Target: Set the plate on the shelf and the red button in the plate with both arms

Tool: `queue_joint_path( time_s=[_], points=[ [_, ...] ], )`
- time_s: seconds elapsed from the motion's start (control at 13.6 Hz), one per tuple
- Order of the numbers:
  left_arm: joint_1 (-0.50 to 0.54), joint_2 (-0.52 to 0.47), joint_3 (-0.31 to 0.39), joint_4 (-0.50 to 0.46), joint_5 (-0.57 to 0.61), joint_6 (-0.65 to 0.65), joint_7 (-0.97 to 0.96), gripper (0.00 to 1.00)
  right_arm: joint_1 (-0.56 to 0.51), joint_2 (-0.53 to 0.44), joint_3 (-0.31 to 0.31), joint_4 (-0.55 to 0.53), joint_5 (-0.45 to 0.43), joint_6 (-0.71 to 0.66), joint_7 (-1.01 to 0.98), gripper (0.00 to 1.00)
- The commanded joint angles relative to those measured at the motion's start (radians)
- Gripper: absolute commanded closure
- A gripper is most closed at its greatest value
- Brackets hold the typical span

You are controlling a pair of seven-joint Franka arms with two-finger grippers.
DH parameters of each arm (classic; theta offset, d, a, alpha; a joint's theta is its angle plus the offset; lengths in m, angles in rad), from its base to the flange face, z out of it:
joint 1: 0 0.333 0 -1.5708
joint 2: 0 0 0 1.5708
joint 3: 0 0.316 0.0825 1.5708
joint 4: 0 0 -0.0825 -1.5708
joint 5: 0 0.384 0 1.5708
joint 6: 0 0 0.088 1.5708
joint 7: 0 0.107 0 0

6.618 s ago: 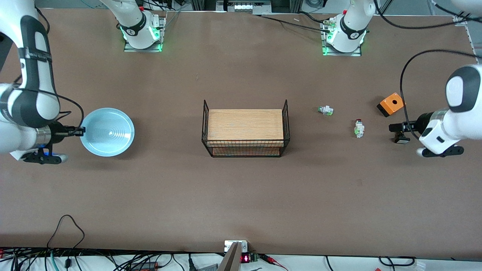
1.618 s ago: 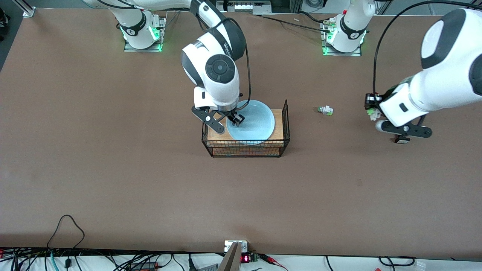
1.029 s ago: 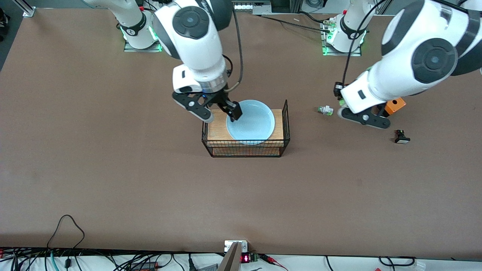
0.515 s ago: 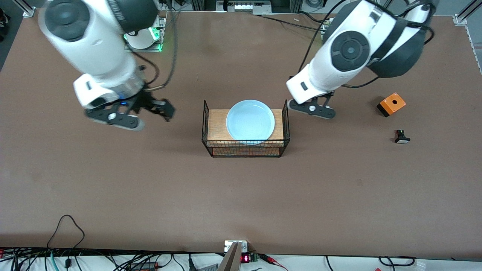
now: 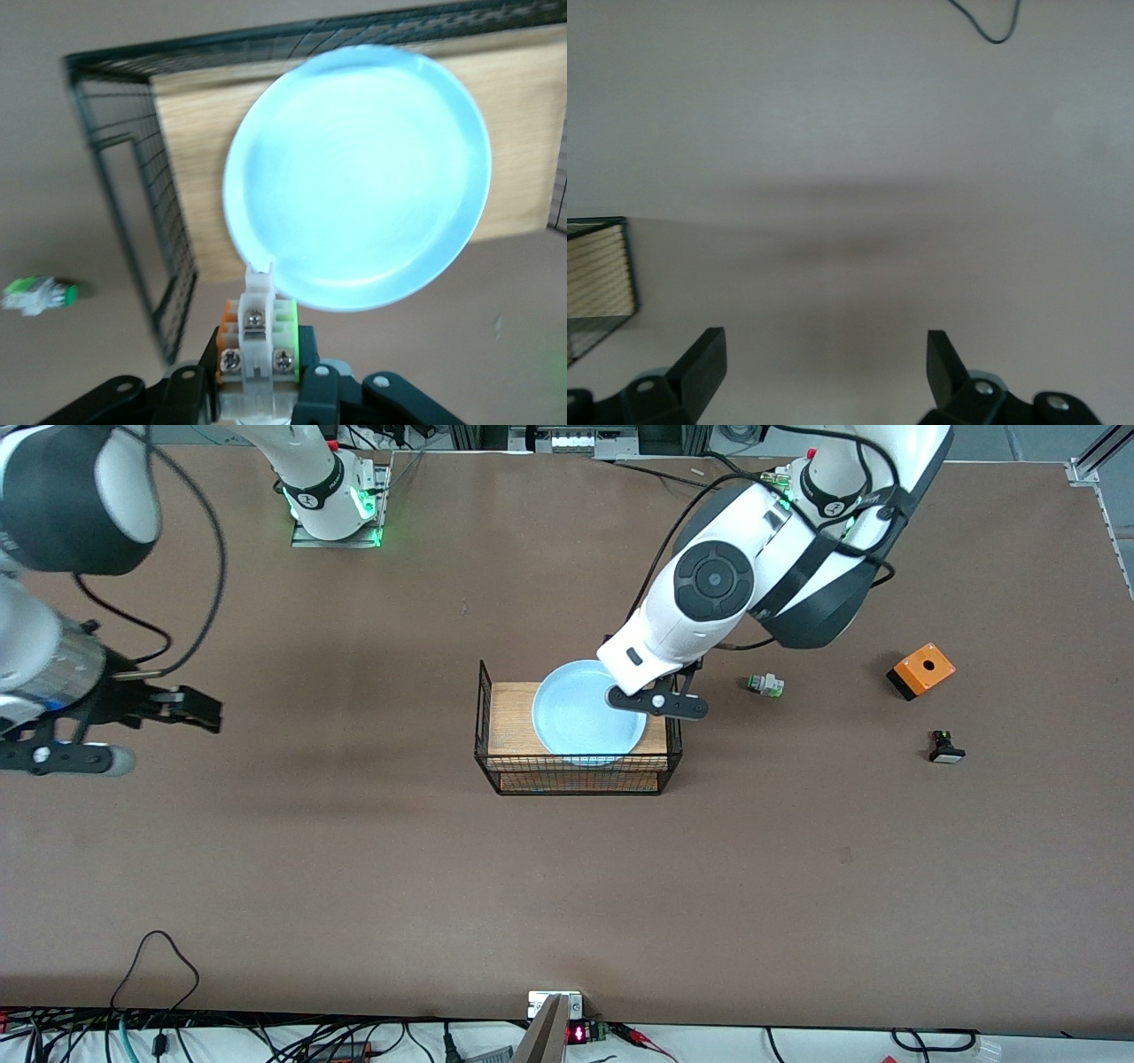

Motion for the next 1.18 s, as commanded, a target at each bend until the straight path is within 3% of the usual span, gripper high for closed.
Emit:
queue_joint_path(
  time_s=[0.0, 0.29, 0.74, 0.96, 1.03, 1.1],
  points=[
    [-0.026, 0.055, 0.014, 0.023, -0.003, 0.075, -0.038, 1.0, -0.062, 0.002, 0.011, 0.002, 0.01, -0.012, -0.12, 0.0],
    [-0.063, 0.104, 0.016, 0.023, 0.04, 0.155, -0.078, 1.0, -0.091, -0.028, 0.012, -0.106, 0.003, 0.042, -0.268, 0.0],
    [-0.081, 0.157, 0.016, 0.045, 0.118, 0.187, -0.085, 1.0, -0.091, -0.233, 0.018, -0.45, -0.006, 0.224, -0.268, 0.0],
    [-0.093, 0.178, 0.017, 0.045, 0.124, 0.21, -0.085, 1.0, -0.121, -0.284, 0.018, -0.525, -0.07, 0.283, -0.269, 0.0],
    [-0.093, 0.18, 0.016, 0.045, 0.126, 0.22, -0.088, 0.92, -0.126, -0.287, 0.019, -0.527, -0.104, 0.294, -0.269, 0.0],
    [-0.092, 0.186, 0.016, 0.045, 0.124, 0.221, -0.104, 0.61, -0.129, -0.294, 0.019, -0.53, -0.116, 0.297, -0.271, 0.0]
  ],
)
